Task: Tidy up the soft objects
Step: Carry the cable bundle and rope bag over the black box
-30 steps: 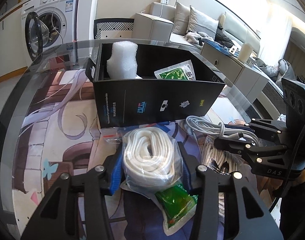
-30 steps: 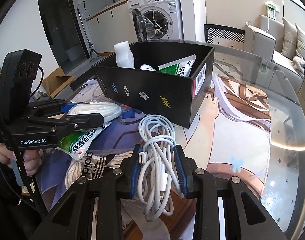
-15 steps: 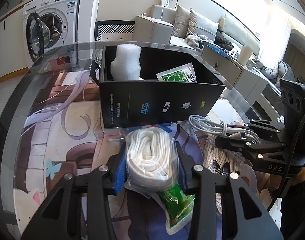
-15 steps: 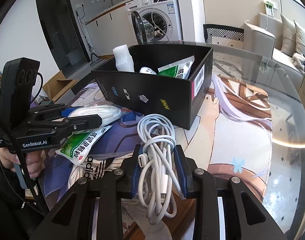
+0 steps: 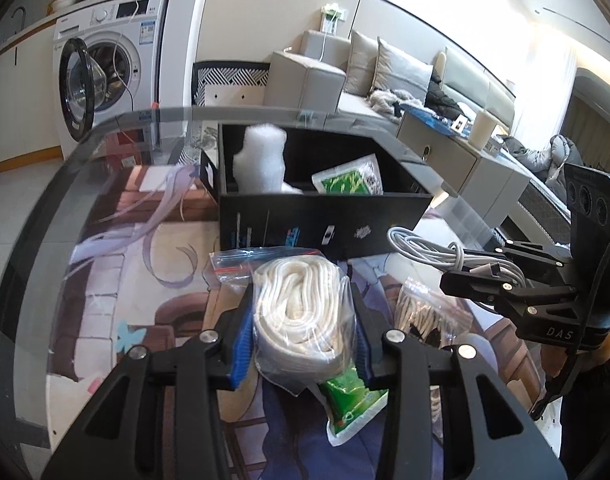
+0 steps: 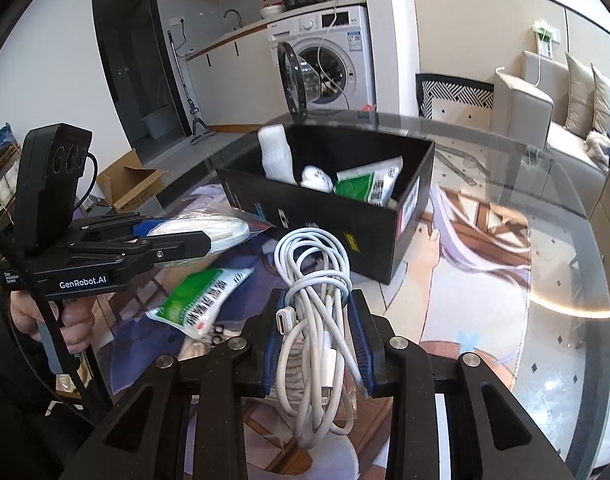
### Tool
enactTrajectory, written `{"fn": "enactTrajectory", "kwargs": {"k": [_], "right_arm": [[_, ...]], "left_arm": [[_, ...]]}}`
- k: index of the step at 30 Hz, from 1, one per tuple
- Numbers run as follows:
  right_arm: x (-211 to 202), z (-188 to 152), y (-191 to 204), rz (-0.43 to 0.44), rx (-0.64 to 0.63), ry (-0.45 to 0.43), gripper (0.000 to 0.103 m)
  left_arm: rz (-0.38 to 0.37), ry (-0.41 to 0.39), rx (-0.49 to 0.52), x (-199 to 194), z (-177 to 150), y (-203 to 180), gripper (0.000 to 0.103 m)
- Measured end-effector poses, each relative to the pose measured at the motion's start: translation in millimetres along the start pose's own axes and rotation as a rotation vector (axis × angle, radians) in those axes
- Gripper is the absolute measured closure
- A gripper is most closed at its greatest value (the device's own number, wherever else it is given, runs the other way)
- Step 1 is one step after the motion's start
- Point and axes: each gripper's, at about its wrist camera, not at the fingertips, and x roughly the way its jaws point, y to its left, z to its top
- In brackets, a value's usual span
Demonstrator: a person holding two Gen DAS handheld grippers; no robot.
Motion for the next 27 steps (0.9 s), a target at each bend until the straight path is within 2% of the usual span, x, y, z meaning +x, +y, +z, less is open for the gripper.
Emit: {"fn": "enactTrajectory", "kwargs": {"k": [14, 27], "right_arm": [[-27, 23, 3, -0.027, 0.029, -0.103, 0.072], [-29, 44, -3, -0.063, 0.056, -0.136, 0.072]], "left_arm": [[0.018, -0.114, 0.009, -32, 27, 0, 0.064], [0.045, -0.175, 0.033, -37, 53, 1, 0.064]]}}
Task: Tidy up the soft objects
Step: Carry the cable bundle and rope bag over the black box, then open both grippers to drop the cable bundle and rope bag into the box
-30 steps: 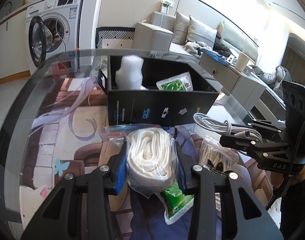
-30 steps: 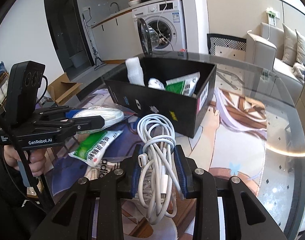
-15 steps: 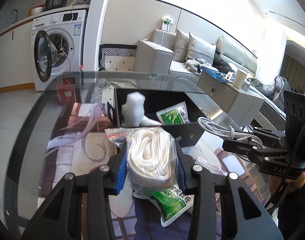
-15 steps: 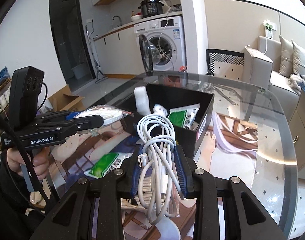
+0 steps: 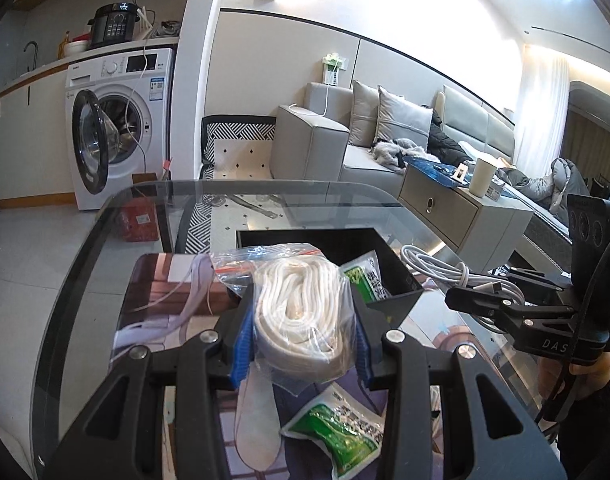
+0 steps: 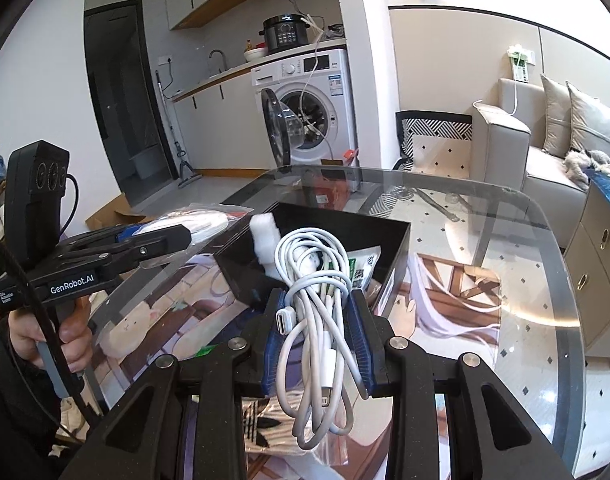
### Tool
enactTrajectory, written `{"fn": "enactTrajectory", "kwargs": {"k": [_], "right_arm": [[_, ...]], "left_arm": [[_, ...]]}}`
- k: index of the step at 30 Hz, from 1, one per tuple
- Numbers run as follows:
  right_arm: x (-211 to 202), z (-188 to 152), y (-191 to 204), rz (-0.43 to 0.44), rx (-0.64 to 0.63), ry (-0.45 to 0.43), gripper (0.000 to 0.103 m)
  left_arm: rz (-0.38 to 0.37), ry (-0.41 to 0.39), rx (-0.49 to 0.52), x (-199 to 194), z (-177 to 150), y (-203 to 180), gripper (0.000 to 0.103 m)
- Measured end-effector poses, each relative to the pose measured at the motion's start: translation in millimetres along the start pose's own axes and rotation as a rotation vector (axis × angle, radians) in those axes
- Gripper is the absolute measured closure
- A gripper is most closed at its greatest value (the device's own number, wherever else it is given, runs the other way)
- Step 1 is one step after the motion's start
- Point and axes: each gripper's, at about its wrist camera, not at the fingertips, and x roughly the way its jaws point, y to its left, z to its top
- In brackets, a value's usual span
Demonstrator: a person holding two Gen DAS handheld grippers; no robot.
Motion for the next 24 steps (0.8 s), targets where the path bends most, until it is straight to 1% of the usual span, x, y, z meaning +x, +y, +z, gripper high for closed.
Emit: {"fn": "enactTrajectory", "kwargs": {"k": [5, 11, 24], "right_arm": [[8, 6, -3, -0.012, 0.013, 0.0, 0.072], [22, 13, -5, -0.015, 0.014, 0.008, 0.072], [51, 25, -16, -0.008, 0.03, 0.031, 0.072]], "left_arm": [[0.022, -0.022, 0.003, 2, 4, 7, 0.064], [0.049, -0.028, -0.01, 8, 9, 18, 0.063], [0.061, 0.002, -0.02, 36, 10, 24, 0.063]]}}
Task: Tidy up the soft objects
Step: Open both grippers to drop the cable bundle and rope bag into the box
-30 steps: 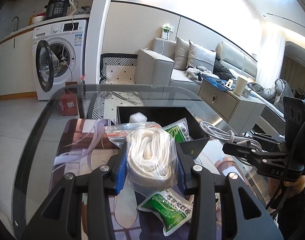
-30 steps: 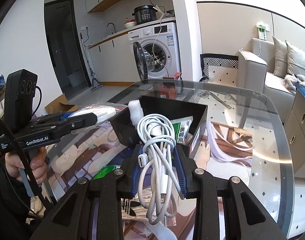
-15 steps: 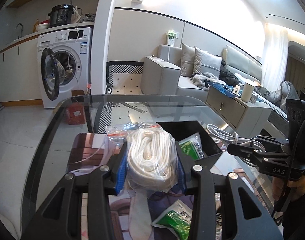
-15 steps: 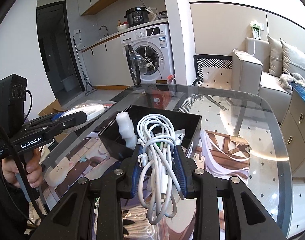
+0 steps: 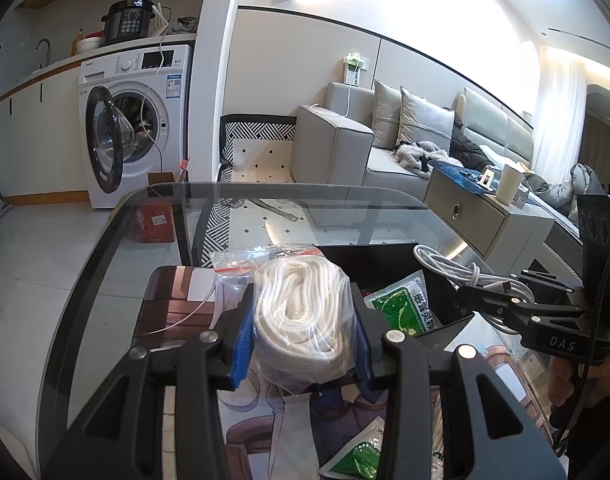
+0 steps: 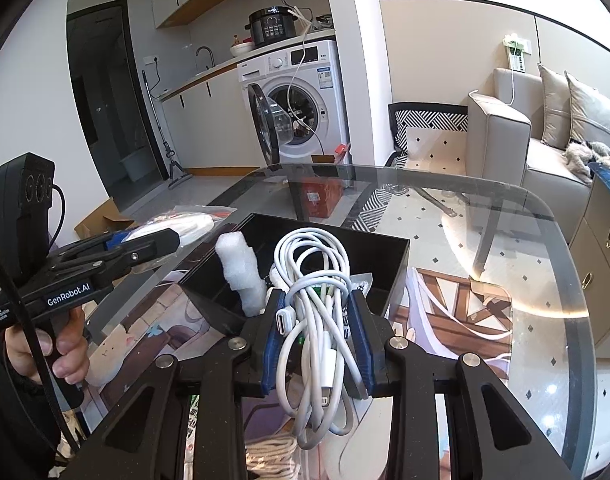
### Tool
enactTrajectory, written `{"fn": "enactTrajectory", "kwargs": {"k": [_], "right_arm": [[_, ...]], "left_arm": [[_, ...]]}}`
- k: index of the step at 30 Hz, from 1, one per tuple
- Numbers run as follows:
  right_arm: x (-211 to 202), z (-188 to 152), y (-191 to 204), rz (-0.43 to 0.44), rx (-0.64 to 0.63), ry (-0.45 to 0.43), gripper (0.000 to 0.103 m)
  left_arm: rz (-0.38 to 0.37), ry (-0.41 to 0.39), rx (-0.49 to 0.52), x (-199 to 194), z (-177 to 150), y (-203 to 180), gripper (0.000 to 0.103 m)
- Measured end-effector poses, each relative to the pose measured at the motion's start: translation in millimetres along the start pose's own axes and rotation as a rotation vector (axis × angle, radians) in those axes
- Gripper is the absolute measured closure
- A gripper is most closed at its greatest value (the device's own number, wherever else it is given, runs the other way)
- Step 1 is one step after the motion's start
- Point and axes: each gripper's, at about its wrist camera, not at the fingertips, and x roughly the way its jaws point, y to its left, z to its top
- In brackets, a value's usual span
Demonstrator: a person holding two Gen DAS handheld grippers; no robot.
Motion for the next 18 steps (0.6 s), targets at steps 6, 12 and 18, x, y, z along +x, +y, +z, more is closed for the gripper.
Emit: {"fn": "enactTrajectory", "kwargs": {"k": [6, 12, 18], "right_arm": [[18, 6, -3, 0.002, -0.004, 0.022, 0.072], [37, 13, -6, -0.003, -0.002, 0.046, 0.072], [49, 19, -6, -0.005, -0.005, 0.057, 0.072]], "left_arm": [[-0.013, 0.025, -0.001, 20, 3, 1, 0.063], [-0.048, 0.039, 0.019, 39, 10, -9, 0.063], [-0.079, 0.082, 0.056, 58, 8, -22, 0.063]]}}
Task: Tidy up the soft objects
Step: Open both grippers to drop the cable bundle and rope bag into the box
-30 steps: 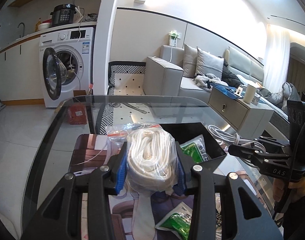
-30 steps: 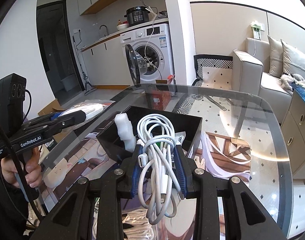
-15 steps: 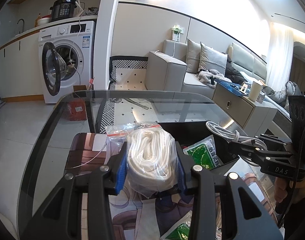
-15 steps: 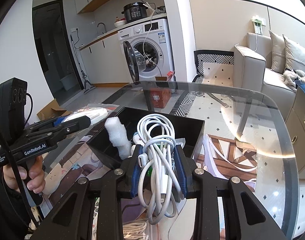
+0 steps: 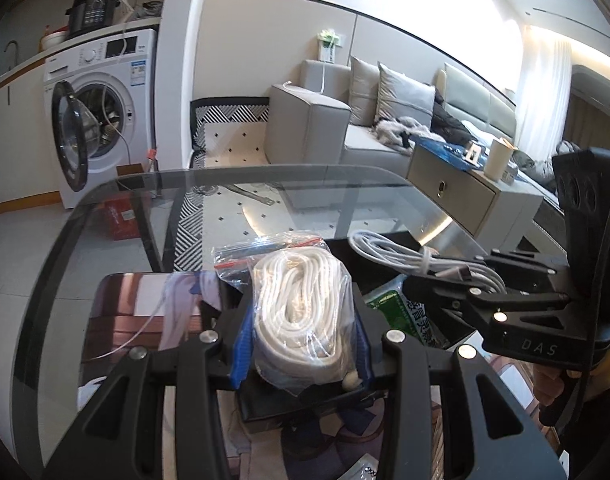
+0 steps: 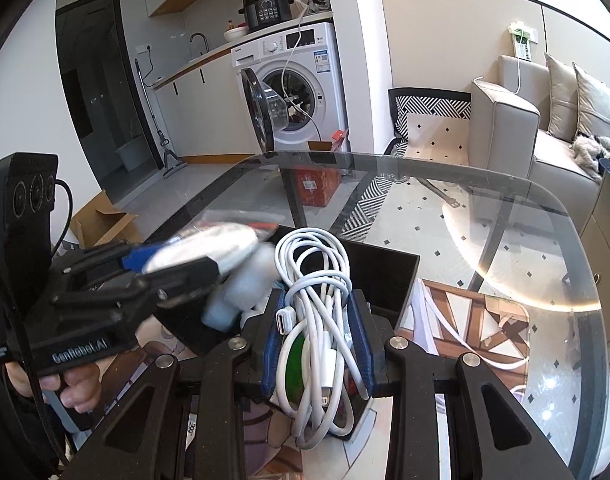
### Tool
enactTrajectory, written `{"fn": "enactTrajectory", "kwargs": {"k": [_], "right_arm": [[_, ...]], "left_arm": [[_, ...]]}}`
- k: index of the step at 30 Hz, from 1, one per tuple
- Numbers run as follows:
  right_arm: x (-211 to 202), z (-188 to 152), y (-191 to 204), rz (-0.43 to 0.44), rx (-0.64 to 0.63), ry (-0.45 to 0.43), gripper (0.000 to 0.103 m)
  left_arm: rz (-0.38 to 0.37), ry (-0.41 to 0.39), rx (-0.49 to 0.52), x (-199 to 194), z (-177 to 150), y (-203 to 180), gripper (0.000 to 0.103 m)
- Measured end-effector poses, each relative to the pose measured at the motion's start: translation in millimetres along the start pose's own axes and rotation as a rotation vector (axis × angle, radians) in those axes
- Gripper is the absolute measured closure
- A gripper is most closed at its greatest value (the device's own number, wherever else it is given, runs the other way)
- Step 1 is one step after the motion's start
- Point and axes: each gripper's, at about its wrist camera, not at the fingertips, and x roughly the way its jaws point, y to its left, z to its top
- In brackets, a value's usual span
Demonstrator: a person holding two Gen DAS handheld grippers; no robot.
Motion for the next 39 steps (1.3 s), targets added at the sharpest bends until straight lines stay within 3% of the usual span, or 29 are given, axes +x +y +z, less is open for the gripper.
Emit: {"fn": "enactTrajectory", "kwargs": {"k": [13, 28, 30, 36, 38, 39], "right_arm": [[30, 8, 4, -0.023, -0.042, 0.052, 0.072], [27, 5, 7, -0.045, -0.069, 0.059, 0.071], [16, 5, 7, -0.075, -0.08, 0.003, 0.066], [-17, -2, 1, -0.104, -0.082, -0.062, 0.026], [-27, -7, 1, -0.108, -0.075, -0.082, 0.01], [-32, -11, 0, -0.1, -0.069, -0.086, 0.007]], "left_arm": [[0.019, 0.048, 0.047, 14, -3, -5, 0.063], [0.031, 0.068, 0.115, 8, -9, -16, 0.057], [0.019, 0.071, 0.111, 7, -8, -16, 0.053], [0.033, 0.037, 0.126, -11, -11, -20, 0.028], [0.038, 0.017, 0.12, -19, -12, -20, 0.008], [0.057, 0.002, 0.114, -24, -12, -19, 0.005]]}}
